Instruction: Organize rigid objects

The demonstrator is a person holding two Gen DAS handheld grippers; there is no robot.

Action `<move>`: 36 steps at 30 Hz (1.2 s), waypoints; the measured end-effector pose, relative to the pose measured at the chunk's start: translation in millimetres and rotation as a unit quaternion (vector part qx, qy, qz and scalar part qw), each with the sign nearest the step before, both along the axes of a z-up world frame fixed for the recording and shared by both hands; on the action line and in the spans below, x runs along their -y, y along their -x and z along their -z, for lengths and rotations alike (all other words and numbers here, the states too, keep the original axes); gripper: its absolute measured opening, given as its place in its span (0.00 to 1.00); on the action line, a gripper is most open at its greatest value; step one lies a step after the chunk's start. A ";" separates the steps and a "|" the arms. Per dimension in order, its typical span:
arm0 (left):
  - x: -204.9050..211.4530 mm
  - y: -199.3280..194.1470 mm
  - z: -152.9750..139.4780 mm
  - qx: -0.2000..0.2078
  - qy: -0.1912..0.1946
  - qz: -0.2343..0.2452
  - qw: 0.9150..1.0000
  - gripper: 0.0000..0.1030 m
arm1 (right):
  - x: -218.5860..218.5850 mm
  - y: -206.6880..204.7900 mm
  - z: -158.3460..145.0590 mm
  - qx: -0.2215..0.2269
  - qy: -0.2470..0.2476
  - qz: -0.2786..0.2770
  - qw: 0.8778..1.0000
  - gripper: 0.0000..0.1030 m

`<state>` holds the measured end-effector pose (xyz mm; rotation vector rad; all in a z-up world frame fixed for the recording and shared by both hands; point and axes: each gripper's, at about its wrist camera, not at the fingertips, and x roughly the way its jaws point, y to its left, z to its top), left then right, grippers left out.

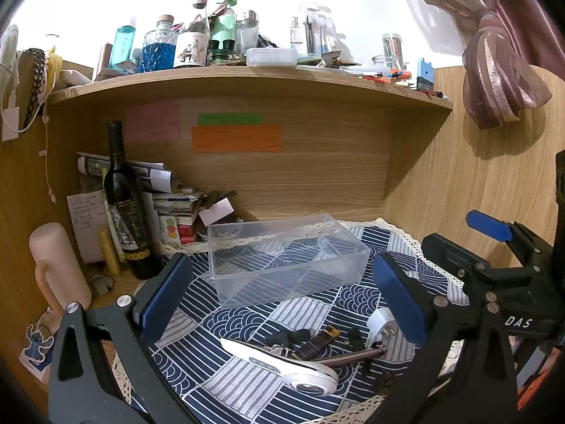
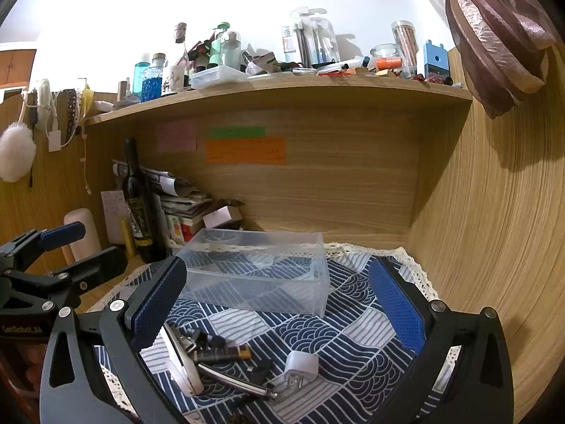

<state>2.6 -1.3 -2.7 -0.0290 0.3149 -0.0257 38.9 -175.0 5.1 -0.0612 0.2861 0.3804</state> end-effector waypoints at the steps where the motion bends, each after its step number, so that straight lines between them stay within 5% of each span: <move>1: 0.9 0.2 -0.3 0.001 -0.002 -0.001 1.000 1.00 | -0.5 0.0 0.6 0.001 0.001 0.001 1.000 1.00; 36: -0.9 -1.2 -0.6 -0.001 -0.001 -0.001 1.000 1.00 | 1.6 0.0 0.2 -0.002 -0.006 -0.004 1.000 1.00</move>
